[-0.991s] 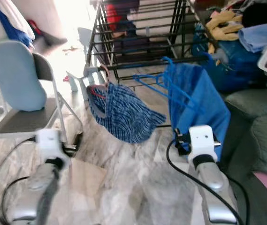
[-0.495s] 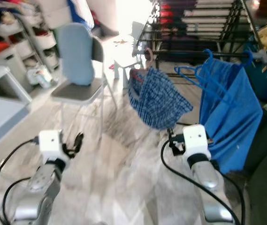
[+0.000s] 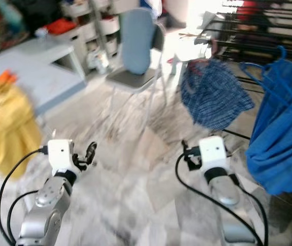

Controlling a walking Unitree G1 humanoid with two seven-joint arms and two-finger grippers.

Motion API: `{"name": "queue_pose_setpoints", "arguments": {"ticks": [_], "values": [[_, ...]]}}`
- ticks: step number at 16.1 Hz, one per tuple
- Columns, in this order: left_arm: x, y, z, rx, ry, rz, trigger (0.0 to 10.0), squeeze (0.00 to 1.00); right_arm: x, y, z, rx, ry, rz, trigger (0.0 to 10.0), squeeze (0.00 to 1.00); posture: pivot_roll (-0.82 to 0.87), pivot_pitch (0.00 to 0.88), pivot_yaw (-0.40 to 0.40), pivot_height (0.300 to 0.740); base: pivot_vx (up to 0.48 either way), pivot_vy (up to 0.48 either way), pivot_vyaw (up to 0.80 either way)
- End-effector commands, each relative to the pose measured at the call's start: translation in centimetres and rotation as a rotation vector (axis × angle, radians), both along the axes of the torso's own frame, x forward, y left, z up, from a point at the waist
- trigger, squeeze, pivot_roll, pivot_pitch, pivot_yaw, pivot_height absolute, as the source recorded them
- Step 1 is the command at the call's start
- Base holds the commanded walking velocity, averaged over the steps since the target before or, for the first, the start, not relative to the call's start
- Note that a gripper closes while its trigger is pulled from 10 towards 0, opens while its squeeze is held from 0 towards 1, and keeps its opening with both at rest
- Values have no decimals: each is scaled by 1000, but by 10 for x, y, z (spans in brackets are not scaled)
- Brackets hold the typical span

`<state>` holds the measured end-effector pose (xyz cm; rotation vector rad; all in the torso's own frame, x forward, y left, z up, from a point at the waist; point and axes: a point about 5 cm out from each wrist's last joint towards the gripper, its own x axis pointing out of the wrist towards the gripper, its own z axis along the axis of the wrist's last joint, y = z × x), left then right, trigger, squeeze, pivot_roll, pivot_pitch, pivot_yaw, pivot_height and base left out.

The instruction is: Hang hanger

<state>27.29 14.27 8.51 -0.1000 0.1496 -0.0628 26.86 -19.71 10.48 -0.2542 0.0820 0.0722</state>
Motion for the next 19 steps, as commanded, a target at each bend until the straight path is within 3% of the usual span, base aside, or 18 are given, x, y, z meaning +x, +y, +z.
{"name": "queue_pose_setpoints", "arguments": {"ticks": [1,3,4,9,14,19], "values": [[-1,11,0,21,1,31,10000,0,3,10,3,20,-12,41,10000,184,-141,0,76,740,-330,0,800],[-1,12,0,21,-1,32,10000,0,3,11,2,23,-11,51,10000,149,-139,0,76,740,-300,0,800],[0,12,2,22,-8,32,10000,0,3,13,2,29,-10,61,10000,0,-139,0,77,740,0,0,800],[2,15,4,-6,-5,63,10000,0,2,17,1,46,-10,79,10000,0,-139,0,82,740,0,0,243],[4,15,4,-10,3,74,10000,0,-2,21,1,40,-8,135,10000,0,-141,0,87,740,0,446,0],[5,15,3,-11,13,80,10000,0,-1,19,4,48,-16,133,10000,0,-146,0,89,740,0,480,758]]}}
